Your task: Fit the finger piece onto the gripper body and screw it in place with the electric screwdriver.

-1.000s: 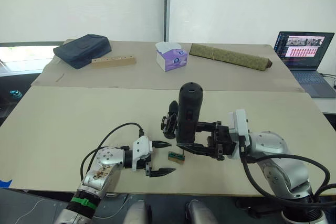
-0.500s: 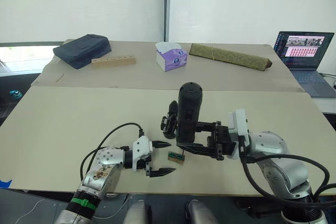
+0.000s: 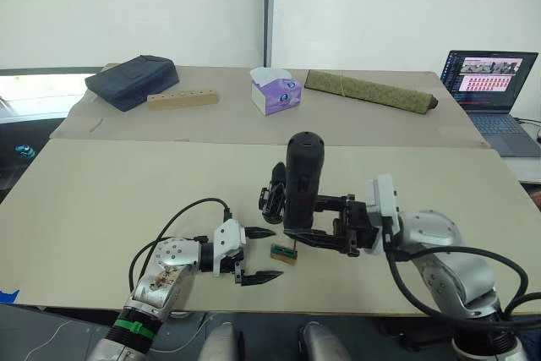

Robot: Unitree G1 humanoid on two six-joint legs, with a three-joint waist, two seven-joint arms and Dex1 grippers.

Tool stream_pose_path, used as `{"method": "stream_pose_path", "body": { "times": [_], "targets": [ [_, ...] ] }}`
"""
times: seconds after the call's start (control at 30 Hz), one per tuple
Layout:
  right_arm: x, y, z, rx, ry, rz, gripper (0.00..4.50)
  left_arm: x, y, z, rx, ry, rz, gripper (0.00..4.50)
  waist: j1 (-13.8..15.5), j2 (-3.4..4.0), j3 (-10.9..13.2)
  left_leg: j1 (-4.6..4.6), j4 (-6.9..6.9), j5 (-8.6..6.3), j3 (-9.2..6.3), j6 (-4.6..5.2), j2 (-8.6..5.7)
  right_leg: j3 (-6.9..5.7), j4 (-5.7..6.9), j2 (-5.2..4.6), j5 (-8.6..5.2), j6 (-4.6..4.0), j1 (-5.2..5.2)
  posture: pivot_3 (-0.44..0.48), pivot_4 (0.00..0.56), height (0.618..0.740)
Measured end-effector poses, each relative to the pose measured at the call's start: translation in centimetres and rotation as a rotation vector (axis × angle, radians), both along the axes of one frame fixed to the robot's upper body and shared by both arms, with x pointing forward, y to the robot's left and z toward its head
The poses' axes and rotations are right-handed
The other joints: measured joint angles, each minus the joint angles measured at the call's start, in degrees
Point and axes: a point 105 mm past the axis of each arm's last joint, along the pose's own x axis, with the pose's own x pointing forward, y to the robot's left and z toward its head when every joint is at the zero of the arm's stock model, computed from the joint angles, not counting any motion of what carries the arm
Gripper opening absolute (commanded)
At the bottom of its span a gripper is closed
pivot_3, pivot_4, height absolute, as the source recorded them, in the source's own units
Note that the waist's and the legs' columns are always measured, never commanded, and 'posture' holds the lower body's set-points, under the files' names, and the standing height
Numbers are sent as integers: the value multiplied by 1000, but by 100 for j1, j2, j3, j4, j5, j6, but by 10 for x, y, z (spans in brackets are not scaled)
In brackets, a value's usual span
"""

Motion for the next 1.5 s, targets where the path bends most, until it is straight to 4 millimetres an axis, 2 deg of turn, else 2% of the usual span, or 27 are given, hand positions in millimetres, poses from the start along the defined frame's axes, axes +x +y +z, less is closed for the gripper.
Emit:
{"method": "stream_pose_path", "body": {
  "times": [1.5],
  "targets": [
    [0,4,-1,-11,1,11,1900,-4,0,-2,6,15,2,4500,-9,0,0,-1,-3,0,0,0,1,0,-3,0,0,-1,-1,0,150,740]
  ]
}}
